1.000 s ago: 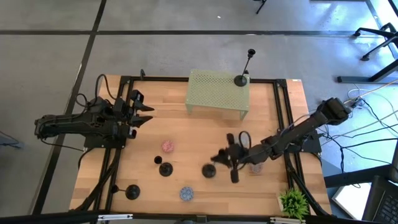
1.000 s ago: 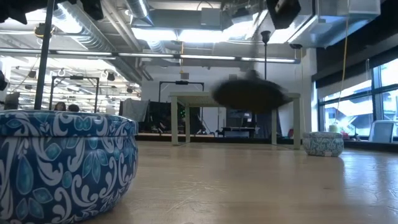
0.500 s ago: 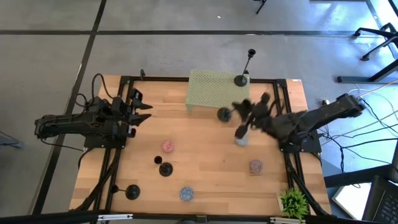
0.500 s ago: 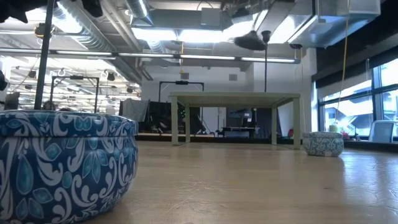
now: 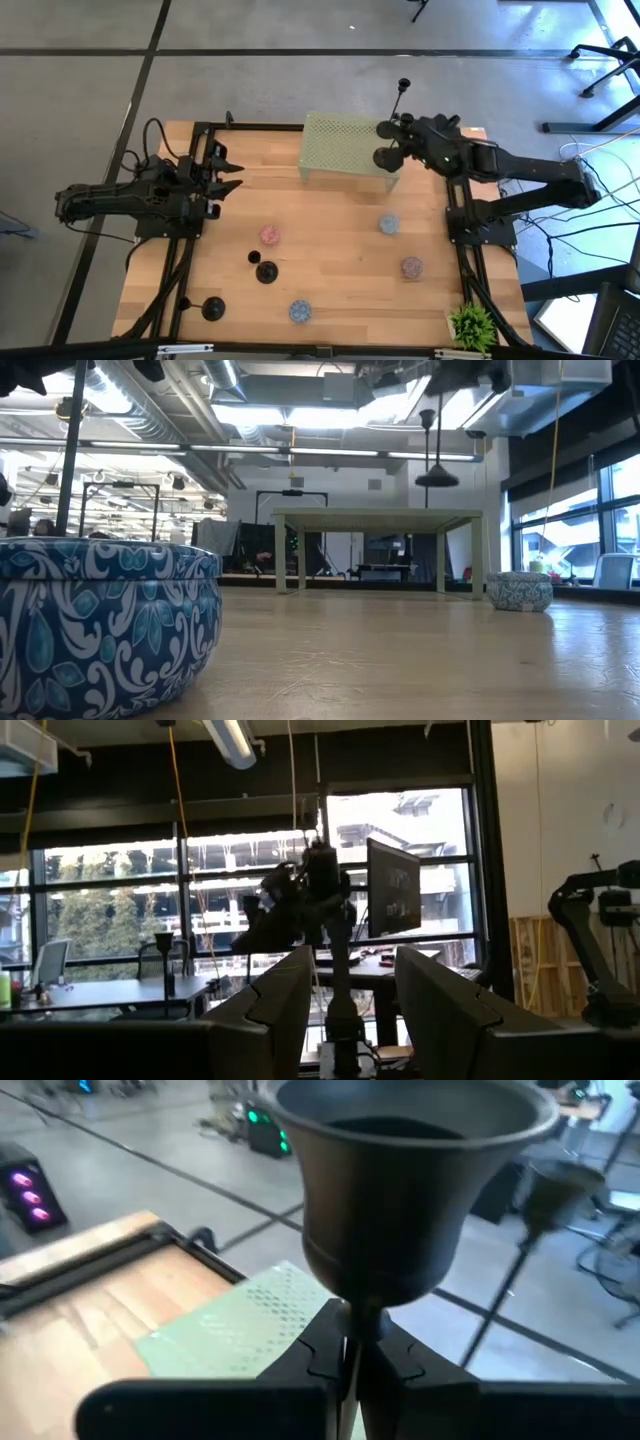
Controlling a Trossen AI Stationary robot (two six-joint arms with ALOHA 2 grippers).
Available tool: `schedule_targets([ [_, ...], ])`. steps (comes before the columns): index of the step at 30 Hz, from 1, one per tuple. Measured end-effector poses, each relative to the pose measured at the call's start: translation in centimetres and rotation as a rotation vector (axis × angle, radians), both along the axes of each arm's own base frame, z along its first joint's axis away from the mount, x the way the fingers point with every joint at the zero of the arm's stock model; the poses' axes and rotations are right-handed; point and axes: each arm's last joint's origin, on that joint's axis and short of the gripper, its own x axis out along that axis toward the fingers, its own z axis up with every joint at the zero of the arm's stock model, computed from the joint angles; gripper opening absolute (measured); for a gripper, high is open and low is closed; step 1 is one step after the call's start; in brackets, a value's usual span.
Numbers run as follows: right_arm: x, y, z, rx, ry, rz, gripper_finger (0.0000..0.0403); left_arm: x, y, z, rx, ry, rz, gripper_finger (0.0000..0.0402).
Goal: Pick & Place candle stick holders
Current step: Put the black candle holder on the shelf aligned with the other black candle holder
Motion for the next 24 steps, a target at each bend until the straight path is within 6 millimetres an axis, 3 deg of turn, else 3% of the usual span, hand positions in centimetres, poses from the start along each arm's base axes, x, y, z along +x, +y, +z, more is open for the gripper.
schedule_targets([
  [13, 2.1, -4.5, -2.7, 0.08, 0.114, -0.08, 0.0014, 0.0, 0.0, 0.0, 0.0, -0.003, -0.004, 0.0143],
  [24, 2.2, -5.5, -2.8, 0.075, 0.11, -0.112, 0.0015, 0.0, 0.0, 0.0, -0.007, -0.002, -0.009, 0.0143],
])
